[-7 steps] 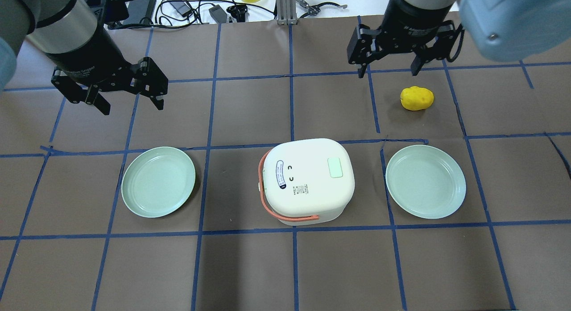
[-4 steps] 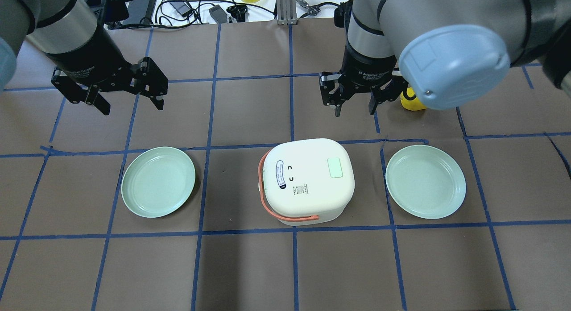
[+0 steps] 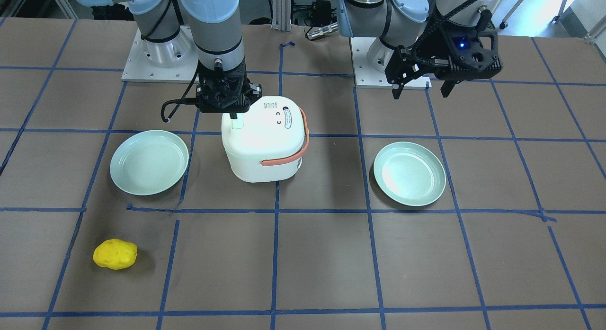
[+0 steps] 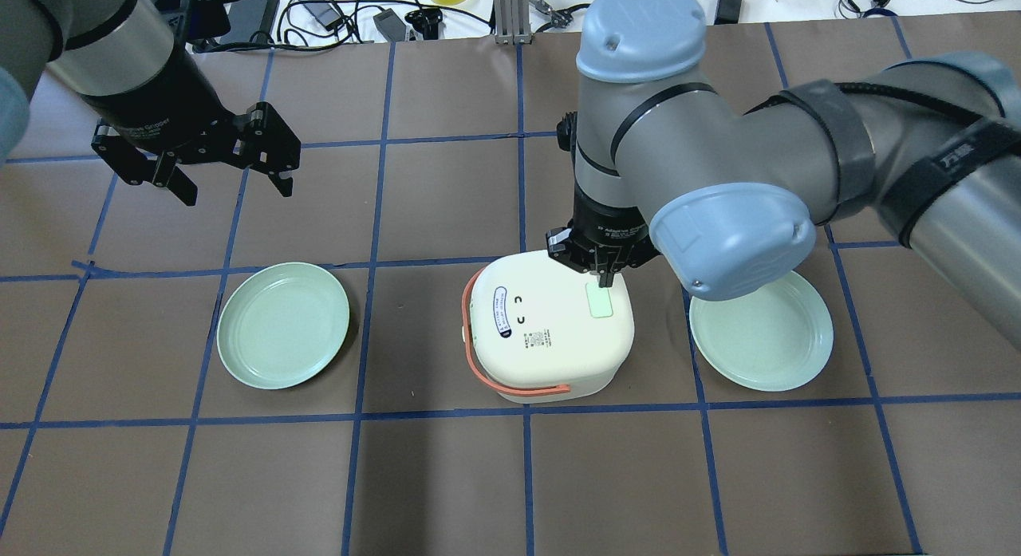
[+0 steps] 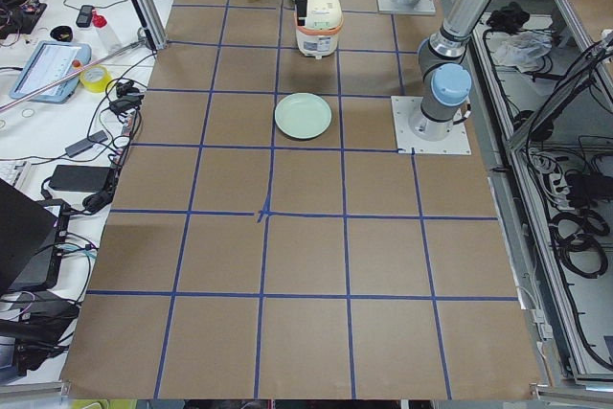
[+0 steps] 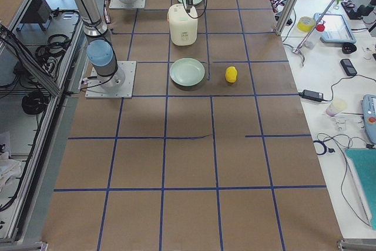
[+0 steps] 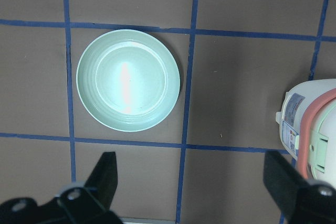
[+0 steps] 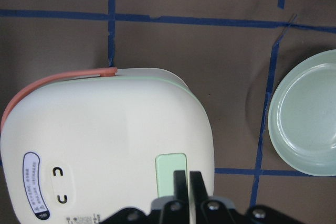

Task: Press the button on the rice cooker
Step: 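Press the green button on the rice cooker lid with the right gripper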

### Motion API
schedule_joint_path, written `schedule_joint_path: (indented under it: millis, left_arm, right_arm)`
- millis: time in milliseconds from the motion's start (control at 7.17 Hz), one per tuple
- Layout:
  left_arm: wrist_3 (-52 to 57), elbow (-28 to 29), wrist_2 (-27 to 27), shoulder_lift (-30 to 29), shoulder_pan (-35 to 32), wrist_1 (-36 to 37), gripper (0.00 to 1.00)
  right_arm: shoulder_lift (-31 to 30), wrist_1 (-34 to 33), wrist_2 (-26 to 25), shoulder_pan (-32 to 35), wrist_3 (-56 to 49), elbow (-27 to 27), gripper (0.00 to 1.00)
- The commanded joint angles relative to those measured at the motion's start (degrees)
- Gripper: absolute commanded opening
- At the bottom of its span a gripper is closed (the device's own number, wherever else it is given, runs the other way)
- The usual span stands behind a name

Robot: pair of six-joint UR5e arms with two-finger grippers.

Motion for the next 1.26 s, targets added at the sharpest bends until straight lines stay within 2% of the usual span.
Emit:
schedule_joint_path:
  millis: [0, 1116]
  left_arm:
    - [0.1, 0.0, 0.0, 0.0, 0.0, 0.0, 1.00]
    - [0.1, 0.0, 0.0, 0.0, 0.0, 0.0, 1.00]
  right_arm:
    - [0.0, -2.1, 0.1, 1.1, 0.3, 3.1, 0.00]
    - [0.5, -2.8, 0.2, 1.2, 0.2, 3.5, 0.00]
